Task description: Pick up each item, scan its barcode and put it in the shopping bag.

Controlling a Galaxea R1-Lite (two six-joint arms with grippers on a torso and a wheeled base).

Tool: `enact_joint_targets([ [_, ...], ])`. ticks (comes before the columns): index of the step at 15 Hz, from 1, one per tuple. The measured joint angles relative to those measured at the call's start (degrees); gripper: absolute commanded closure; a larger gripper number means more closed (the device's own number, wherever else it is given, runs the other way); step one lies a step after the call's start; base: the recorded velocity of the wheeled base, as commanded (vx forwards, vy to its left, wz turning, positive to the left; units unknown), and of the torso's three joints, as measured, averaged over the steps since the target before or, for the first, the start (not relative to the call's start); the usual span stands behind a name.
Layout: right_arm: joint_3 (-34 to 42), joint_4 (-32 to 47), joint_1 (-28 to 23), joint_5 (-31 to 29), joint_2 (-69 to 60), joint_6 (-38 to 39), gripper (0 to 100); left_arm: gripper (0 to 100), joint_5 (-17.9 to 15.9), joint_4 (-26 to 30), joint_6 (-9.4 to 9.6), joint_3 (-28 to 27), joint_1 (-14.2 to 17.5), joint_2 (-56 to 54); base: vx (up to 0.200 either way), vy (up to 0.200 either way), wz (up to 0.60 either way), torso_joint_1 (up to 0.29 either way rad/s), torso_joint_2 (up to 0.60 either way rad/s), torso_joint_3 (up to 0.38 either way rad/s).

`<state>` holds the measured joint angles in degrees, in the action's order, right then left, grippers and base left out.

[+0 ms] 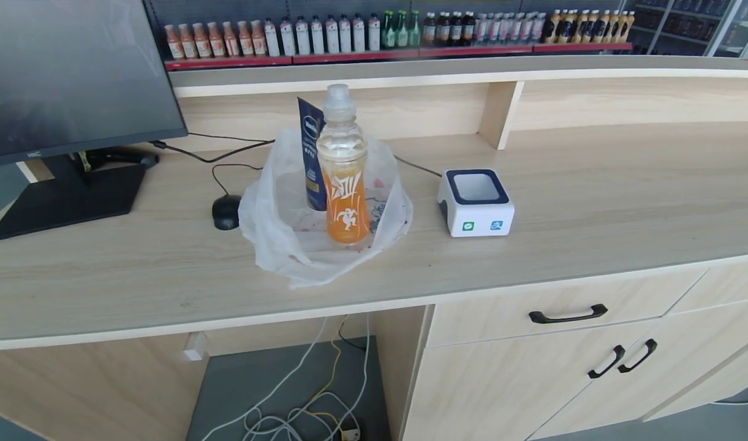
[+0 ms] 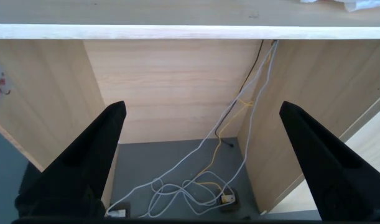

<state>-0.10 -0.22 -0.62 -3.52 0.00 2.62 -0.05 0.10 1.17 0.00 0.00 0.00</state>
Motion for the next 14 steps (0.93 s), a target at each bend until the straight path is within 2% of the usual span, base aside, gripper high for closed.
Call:
enact_joint_targets([
  [9, 0.0, 0.0, 0.0, 0.0, 0.0, 0.0, 0, 0, 0.0, 0.0, -0.09, 0.0, 0.0, 0.0, 0.000, -0.200, 0.00, 0.003, 0.00, 0.001],
  [14, 0.0, 0.0, 0.0, 0.0, 0.0, 0.0, 0, 0, 0.0, 0.0, -0.35, 0.0, 0.0, 0.0, 0.000, 0.000, 0.00, 0.000, 0.00, 0.000],
])
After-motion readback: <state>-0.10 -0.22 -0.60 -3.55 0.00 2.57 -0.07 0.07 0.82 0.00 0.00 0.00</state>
